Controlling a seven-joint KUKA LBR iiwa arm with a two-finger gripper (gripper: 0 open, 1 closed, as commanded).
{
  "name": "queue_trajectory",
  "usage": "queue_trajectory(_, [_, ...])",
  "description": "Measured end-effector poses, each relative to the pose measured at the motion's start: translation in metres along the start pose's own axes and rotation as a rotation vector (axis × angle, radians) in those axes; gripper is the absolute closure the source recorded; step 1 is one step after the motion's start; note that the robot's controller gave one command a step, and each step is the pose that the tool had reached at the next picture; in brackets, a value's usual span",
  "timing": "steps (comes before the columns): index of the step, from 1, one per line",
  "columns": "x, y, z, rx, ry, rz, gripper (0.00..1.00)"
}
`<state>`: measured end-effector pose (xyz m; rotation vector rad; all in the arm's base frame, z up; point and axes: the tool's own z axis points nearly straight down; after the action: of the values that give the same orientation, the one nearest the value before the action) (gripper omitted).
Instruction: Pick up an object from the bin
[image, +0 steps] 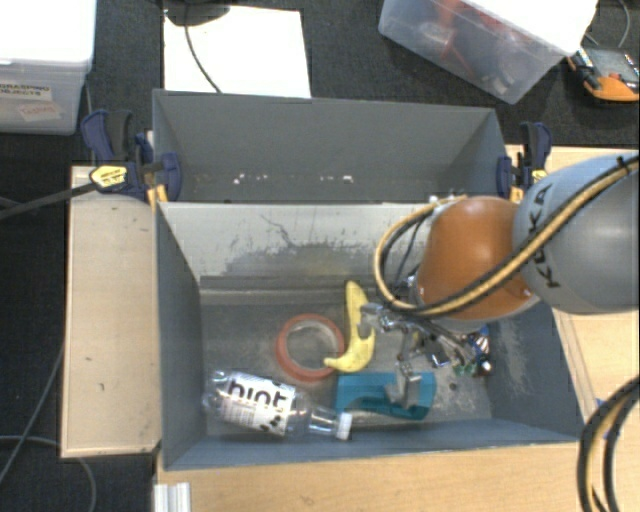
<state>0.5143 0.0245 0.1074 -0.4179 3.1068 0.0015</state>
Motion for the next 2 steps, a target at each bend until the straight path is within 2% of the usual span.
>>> queue_trajectory(1, [0.029, 0.021, -0.054, 0.000, -0.004, 0.146, 0.00])
queue_trajectory(2, [0.029, 0.024, 0.001, 0.000, 0.003, -0.129, 0.00])
